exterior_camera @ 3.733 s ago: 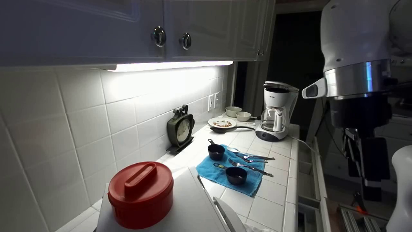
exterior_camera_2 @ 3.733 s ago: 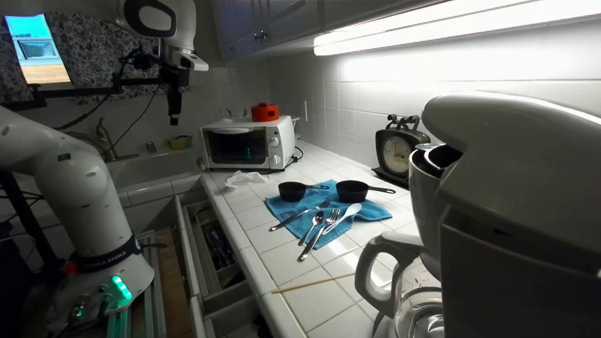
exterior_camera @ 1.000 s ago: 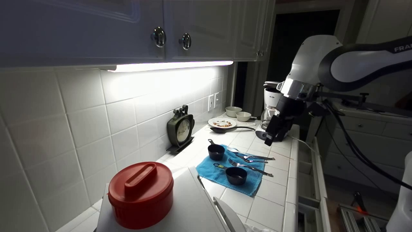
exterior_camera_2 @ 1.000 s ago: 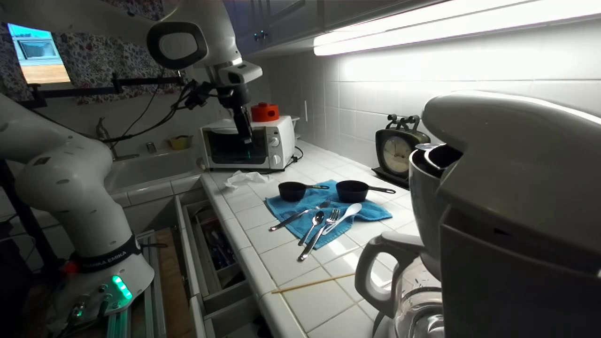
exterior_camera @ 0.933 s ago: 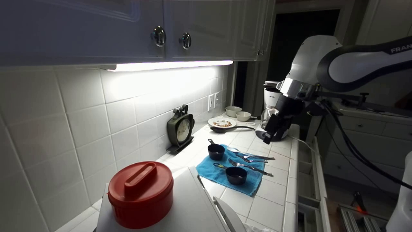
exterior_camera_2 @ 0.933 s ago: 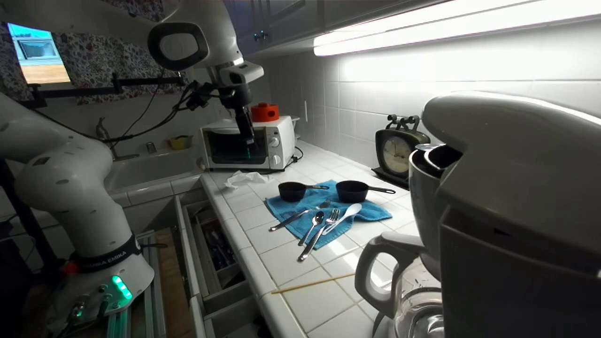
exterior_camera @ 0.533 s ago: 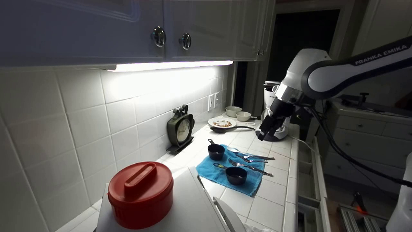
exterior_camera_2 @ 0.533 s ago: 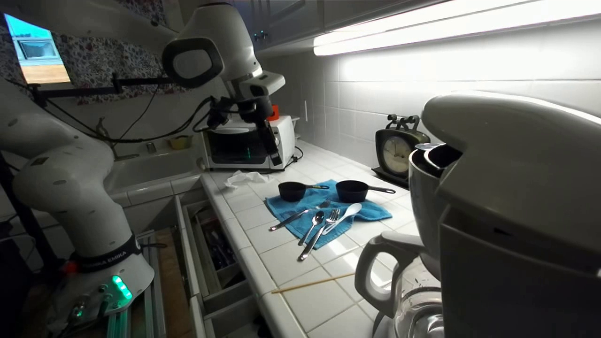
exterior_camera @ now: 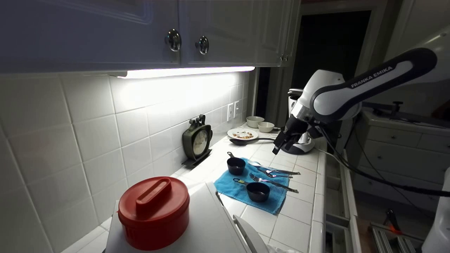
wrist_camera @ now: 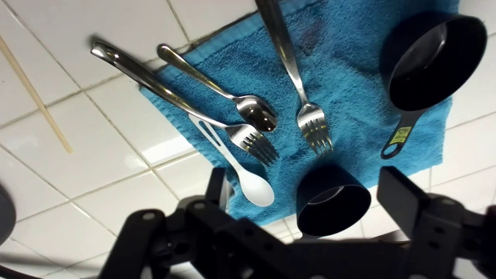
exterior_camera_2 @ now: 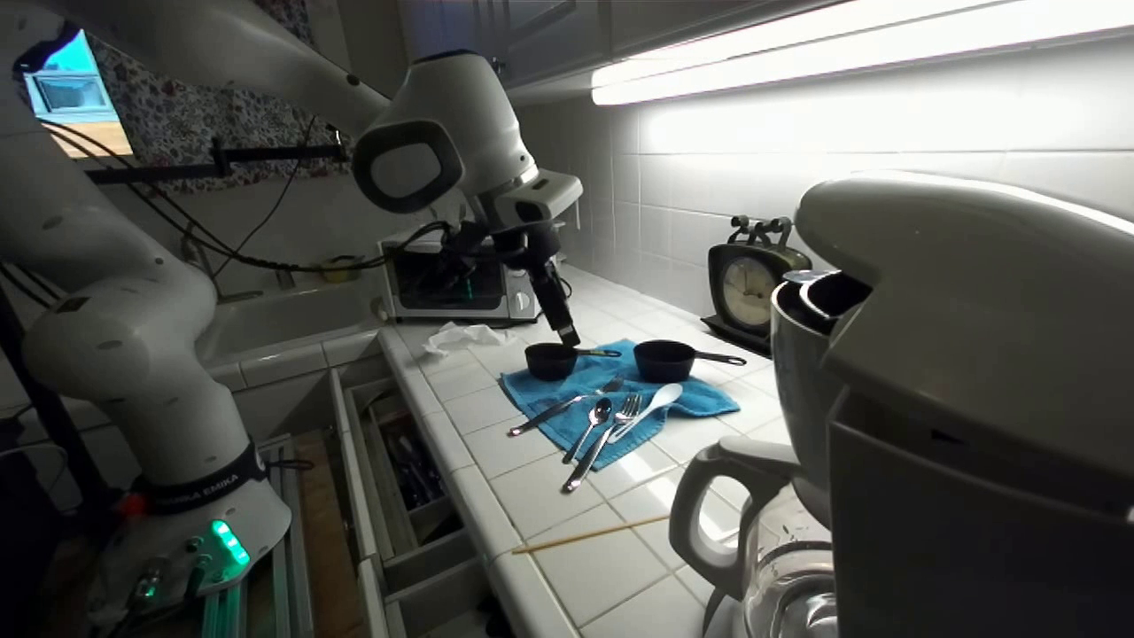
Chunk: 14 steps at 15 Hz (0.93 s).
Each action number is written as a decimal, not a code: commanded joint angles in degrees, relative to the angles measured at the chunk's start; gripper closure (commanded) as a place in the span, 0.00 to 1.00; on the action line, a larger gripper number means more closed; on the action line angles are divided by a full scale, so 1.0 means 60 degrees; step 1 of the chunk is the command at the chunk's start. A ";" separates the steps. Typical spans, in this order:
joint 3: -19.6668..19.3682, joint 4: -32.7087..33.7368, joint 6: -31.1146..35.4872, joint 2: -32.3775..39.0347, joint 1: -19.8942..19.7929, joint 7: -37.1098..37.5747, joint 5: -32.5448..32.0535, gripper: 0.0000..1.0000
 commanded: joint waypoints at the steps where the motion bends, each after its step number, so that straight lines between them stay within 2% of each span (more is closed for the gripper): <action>1: 0.0013 0.0105 -0.0014 0.0148 -0.0042 0.0083 -0.0013 0.00; 3: 0.0020 0.0209 -0.0010 0.0292 -0.0056 0.0156 -0.0013 0.00; 6: 0.0049 0.0465 0.0778 0.0917 -0.0299 0.0031 -0.0617 0.00; 8: -0.0191 0.0566 0.1249 0.1249 -0.0024 -0.0725 -0.0298 0.00; 14: -0.0845 0.1070 0.2277 0.2470 0.0849 -0.3053 0.1739 0.00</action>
